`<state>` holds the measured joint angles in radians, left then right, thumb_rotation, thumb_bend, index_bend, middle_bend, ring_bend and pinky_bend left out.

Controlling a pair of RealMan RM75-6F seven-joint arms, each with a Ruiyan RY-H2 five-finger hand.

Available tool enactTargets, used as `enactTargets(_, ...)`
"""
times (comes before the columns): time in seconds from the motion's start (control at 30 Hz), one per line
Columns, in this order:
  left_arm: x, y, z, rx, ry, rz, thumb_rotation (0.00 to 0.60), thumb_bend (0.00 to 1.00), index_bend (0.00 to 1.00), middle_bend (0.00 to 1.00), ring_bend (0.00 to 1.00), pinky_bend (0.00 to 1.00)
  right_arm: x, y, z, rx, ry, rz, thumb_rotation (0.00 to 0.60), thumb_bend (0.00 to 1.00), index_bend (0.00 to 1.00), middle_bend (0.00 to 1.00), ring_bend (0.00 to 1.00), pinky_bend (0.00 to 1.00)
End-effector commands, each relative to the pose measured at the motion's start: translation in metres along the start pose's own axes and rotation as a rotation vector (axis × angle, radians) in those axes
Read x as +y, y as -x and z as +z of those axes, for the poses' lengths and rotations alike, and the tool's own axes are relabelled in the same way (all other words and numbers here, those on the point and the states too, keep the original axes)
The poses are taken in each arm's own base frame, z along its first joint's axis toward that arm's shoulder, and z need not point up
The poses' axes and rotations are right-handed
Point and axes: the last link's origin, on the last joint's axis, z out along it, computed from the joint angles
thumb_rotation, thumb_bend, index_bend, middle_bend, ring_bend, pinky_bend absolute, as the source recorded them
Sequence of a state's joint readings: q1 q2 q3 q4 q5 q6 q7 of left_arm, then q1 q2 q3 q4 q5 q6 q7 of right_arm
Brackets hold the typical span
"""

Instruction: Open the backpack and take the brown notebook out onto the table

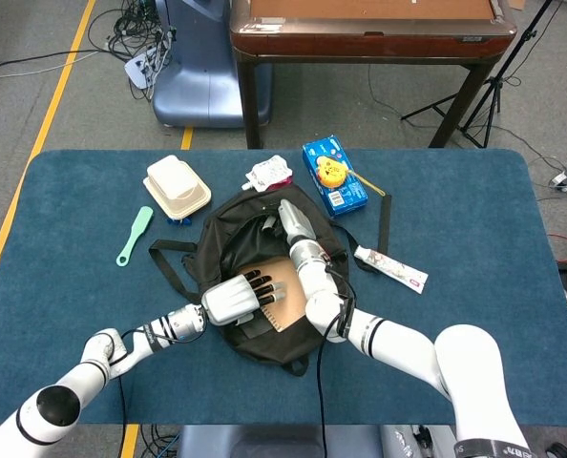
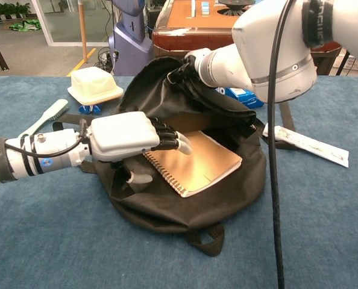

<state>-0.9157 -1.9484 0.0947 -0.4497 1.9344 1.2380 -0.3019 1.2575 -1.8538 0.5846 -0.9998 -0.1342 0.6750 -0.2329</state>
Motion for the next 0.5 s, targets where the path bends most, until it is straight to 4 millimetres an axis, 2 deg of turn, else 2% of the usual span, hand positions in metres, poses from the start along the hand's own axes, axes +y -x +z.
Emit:
enactTargets(0.03, 0.001, 0.002, 0.002, -0.003, -0.005, 0.004, 0.6, 0.27, 0.16, 0.16, 0.18, 0.25, 0.0, 0.0, 0.0, -0.001, 0.001, 0.001, 0.6, 1.0, 0.7, 0.38, 0.12, 0.17)
enactTargets(0.5, 0.002, 0.008, 0.022, -0.047, -0.026, 0.028, 0.6, 0.27, 0.14, 0.13, 0.16, 0.24, 0.006, -0.002, 0.0, 0.0, 0.015, 0.015, 0.6, 1.0, 0.7, 0.37, 0.12, 0.17)
